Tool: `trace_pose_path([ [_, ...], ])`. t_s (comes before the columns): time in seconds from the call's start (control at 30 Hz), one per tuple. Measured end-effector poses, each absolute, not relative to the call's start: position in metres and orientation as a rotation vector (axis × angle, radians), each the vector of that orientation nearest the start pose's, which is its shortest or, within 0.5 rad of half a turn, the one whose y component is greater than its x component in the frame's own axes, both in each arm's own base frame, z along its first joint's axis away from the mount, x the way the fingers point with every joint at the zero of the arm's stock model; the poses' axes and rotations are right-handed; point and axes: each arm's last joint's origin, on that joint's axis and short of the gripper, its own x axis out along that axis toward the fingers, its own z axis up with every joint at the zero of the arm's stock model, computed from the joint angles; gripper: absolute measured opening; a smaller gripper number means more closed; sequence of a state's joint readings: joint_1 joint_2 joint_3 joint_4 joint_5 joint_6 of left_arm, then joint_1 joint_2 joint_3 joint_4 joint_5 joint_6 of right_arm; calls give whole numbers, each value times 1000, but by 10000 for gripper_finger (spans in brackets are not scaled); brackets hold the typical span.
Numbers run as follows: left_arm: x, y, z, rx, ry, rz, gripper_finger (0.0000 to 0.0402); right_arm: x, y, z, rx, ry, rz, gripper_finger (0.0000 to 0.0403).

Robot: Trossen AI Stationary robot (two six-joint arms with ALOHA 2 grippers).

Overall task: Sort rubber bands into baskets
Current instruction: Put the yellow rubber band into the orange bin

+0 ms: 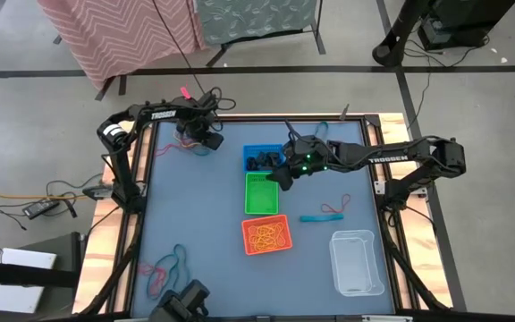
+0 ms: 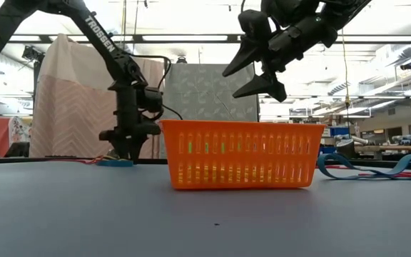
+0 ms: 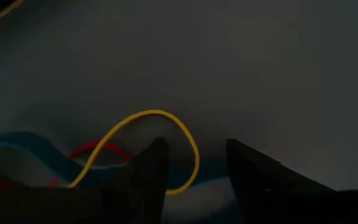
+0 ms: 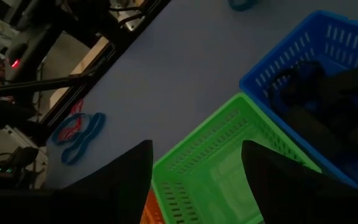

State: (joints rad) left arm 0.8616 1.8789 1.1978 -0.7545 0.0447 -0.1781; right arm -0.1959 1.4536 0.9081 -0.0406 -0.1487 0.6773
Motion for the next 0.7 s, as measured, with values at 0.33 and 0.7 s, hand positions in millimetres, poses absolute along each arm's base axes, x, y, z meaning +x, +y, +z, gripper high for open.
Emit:
trace_pose_path([
  [0.33, 227, 259, 148, -718, 1204, 768, 33, 305, -57, 236, 765, 533, -270, 256],
  [0.7, 218, 249, 219, -610, 1007, 770, 3, 305, -57, 236, 776, 532, -274, 256],
])
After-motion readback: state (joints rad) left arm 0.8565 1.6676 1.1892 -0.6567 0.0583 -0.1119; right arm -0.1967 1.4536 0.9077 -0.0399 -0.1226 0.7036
